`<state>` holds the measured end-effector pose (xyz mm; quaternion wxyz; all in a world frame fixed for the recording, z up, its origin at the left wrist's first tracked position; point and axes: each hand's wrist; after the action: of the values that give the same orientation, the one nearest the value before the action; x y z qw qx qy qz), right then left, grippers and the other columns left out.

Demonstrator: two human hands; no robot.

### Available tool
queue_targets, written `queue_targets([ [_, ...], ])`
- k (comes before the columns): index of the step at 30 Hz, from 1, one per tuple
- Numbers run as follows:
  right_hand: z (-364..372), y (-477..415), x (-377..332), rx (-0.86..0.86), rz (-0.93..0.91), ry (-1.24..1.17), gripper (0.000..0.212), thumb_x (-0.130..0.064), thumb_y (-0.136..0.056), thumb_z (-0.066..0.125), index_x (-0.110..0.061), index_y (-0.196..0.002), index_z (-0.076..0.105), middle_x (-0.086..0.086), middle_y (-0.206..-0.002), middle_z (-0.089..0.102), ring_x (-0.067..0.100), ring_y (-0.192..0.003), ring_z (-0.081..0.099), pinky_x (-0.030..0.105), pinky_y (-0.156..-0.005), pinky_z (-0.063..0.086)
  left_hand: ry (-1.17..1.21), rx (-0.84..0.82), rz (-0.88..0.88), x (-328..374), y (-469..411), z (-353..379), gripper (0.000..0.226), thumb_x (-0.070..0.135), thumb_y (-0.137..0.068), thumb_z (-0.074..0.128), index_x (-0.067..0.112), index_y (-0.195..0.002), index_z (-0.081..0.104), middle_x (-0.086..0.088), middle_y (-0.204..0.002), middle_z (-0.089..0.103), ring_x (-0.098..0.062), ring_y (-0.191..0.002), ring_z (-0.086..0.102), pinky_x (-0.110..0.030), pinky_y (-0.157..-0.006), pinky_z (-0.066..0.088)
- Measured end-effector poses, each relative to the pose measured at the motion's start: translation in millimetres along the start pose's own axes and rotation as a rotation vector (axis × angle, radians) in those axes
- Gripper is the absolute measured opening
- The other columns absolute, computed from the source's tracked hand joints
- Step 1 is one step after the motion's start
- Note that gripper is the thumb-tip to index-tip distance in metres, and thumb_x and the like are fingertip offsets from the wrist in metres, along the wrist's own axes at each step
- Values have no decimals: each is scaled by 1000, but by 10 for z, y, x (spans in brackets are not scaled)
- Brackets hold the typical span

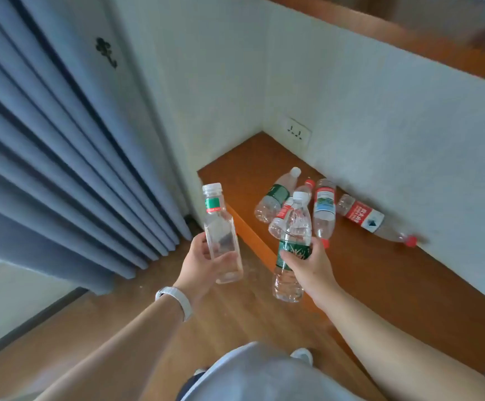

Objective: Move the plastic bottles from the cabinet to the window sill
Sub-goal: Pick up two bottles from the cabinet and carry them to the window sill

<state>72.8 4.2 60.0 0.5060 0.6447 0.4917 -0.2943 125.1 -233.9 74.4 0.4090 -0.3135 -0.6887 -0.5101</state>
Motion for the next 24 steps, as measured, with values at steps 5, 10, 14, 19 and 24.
queue_targets([
  [5,1029,150,-323,-110,-80,69,41,-45,-70,79,-42,-100,51,-13,-96,67,1,-76,68,23,-61,51,72,173,26,-326,232,-1150,64,43,-57,87,45,-112,54,16,-94,72,-3,-84,72,-24,-64,57],
  [10,2093,403,-596,-231,-189,158,36,-36,-76,81,-37,-97,52,-11,-95,68,6,-82,67,33,-72,55,175,339,43,-710,559,-2174,64,35,-61,88,43,-115,54,19,-92,71,-6,-85,73,-24,-61,59],
  [14,2774,647,-805,-397,-238,212,36,-41,-75,80,-39,-98,52,-10,-92,70,1,-71,68,29,-64,54,256,504,51,-956,841,-2742,67,34,-58,91,40,-115,55,12,-93,71,-9,-84,74,-24,-59,58],
  [19,3451,908,-1050,-572,-323,252,38,-43,-68,78,-40,-98,54,-10,-92,71,-3,-74,67,30,-68,55,324,638,41,-1175,1154,-3197,71,37,-56,90,41,-117,54,2,-104,71,-12,-89,74,-30,-68,60],
  [24,3973,969,-1181,-722,-373,300,40,-51,-62,75,-55,-96,52,-25,-91,69,-1,-77,68,32,-71,56,361,753,35,-1285,1293,-3505,67,26,-69,90,38,-121,51,-2,-111,68,-10,-90,72,-25,-69,59],
])
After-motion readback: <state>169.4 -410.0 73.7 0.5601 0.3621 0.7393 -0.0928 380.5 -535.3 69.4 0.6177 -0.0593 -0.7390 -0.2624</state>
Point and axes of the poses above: each hand's wrist, its own y-axis away from the middle knuckle, its own z-axis out of the palm, x = y × z
